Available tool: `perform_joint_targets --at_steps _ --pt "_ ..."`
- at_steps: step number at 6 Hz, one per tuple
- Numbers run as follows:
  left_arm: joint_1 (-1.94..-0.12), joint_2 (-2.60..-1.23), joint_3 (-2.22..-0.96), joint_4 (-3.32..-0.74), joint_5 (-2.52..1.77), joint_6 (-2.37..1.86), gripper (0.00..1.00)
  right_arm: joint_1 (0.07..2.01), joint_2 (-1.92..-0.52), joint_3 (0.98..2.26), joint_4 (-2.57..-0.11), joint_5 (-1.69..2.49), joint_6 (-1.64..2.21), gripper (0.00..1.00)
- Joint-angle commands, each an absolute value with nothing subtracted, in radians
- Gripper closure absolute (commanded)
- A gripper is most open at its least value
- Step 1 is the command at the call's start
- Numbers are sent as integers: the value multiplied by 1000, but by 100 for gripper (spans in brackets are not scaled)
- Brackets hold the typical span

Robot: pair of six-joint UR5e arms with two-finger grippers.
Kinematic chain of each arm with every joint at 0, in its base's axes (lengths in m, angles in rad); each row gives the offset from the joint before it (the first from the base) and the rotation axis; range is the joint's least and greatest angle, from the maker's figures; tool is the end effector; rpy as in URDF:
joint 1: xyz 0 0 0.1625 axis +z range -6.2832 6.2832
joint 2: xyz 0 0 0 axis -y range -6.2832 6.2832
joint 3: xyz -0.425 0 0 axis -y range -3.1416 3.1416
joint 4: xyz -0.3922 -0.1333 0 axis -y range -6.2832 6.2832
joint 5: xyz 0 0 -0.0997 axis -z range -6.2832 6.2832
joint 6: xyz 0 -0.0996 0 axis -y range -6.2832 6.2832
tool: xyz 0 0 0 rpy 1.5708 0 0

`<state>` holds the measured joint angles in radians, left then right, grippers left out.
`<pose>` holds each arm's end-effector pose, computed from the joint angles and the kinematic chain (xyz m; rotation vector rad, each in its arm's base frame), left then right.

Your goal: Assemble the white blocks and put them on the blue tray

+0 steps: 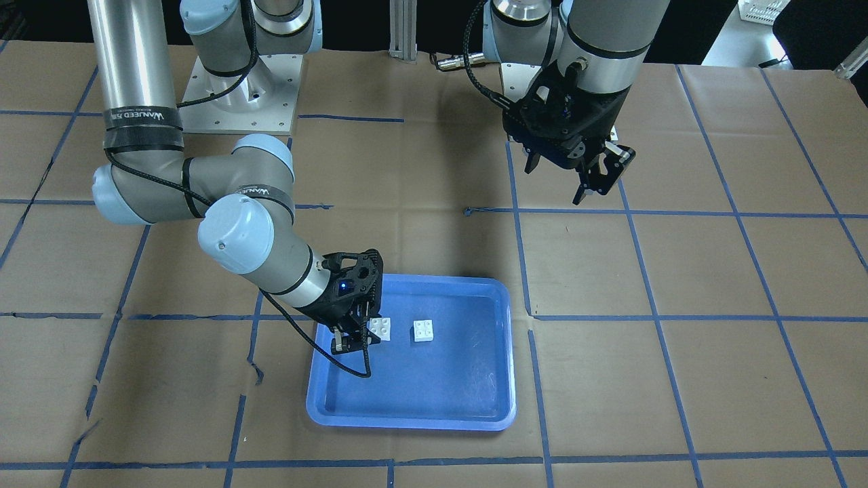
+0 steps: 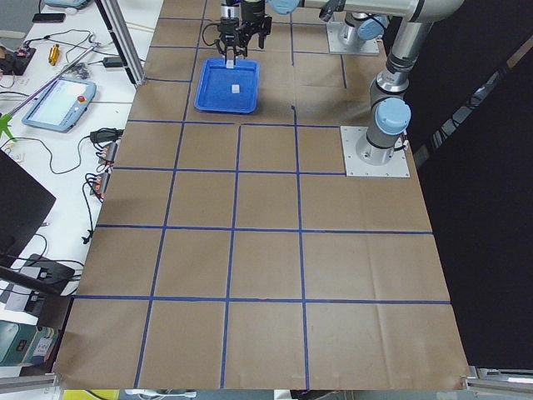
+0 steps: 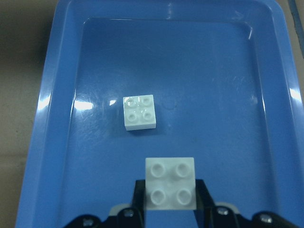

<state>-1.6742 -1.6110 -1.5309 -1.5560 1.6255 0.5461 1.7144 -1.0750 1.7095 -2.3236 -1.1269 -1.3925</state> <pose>-0.1799 -0.4945 0.4890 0.9838 2.9240 -0.0033 0.2641 -0.5960 0.2263 -1.9765 1.9923 -0.5051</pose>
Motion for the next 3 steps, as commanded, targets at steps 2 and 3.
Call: perform_joint_targets --at_steps 2,3 --pt "-1663 -1603 -1546 -1416 1624 111 1 1729 -1026 1738 -2419 -1154 -1379 74" --pt "-1655 -1603 -1528 -1433 1624 112 1 1739 -1017 1747 -2443 -1154 -1355 74"
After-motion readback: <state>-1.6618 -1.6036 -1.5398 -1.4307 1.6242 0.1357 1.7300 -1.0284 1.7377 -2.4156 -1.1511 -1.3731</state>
